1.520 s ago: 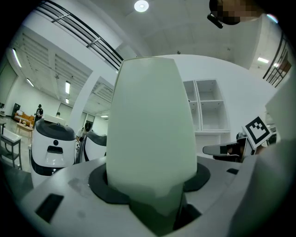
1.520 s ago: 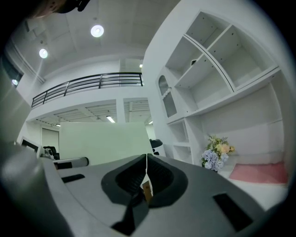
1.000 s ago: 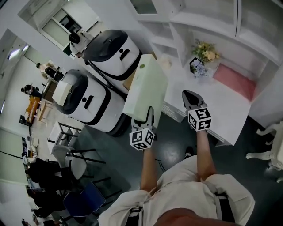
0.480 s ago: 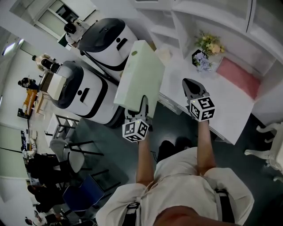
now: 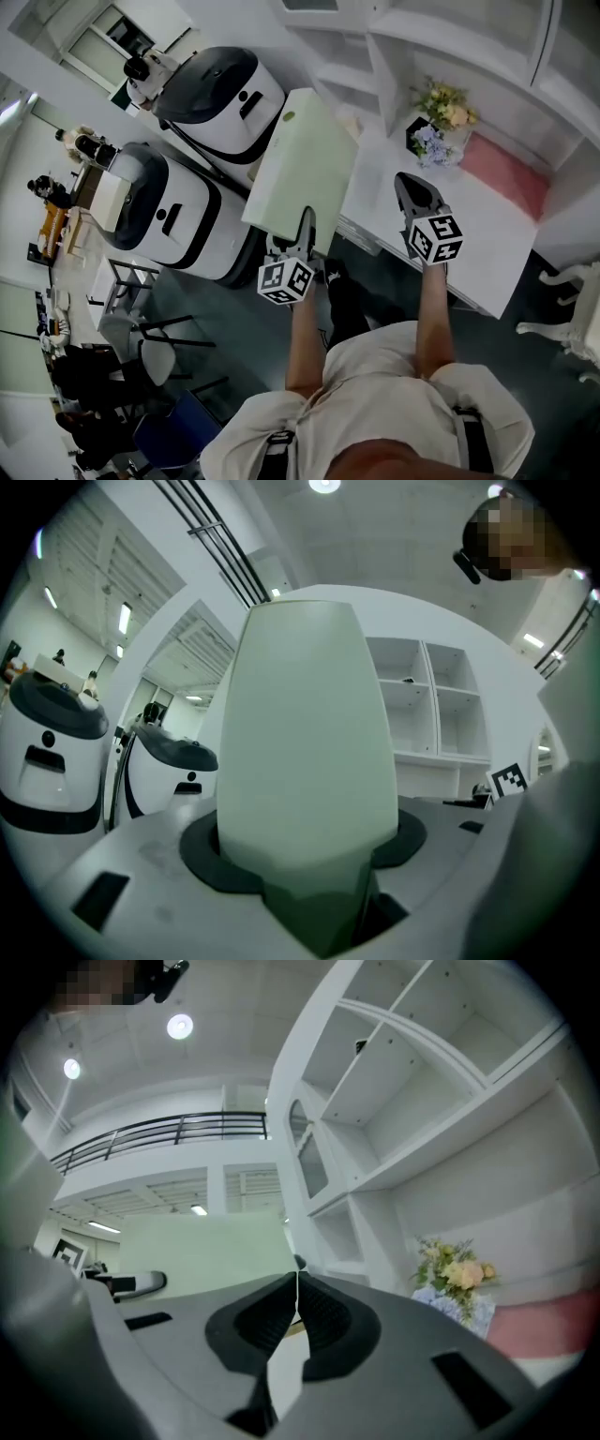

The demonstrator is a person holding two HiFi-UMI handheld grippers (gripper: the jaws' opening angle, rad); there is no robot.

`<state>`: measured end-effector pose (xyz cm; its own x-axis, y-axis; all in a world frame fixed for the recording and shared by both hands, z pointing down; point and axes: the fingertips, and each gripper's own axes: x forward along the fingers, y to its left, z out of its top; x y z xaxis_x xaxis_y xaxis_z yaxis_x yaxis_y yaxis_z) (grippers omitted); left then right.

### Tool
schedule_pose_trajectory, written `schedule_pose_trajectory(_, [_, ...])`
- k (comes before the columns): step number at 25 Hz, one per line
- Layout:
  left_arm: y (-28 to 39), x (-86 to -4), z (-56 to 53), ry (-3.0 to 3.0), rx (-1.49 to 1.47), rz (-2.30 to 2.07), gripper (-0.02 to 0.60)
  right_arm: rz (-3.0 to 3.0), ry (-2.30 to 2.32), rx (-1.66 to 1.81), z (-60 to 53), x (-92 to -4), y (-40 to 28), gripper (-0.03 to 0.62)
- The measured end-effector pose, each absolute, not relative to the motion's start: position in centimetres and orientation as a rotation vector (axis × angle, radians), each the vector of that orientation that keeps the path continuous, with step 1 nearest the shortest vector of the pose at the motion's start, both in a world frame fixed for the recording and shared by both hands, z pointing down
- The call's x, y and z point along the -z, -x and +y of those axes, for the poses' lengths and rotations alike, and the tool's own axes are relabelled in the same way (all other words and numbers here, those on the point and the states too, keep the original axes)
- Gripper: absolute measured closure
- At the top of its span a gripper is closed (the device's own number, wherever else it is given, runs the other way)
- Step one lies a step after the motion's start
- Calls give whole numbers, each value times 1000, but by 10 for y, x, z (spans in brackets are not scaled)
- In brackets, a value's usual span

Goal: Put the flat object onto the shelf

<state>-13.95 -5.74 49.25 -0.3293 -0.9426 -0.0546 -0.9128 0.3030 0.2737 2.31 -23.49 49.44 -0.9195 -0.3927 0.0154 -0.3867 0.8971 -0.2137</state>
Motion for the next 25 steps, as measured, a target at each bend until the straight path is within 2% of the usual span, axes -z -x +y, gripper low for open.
schedule_pose_trajectory(7, [196, -498, -97, -1765, 484, -2352, 316, 2912, 777, 352, -271, -483, -20, 525])
schedule_pose_trajectory(17, [262, -507, -153, -1767, 758, -2123, 316, 3001, 873, 324, -291, -500, 35, 525])
schedule_pose_trajectory(25, [302, -525, -198, -1757, 958, -1781, 316, 3001, 990, 327, -311, -504, 76, 525])
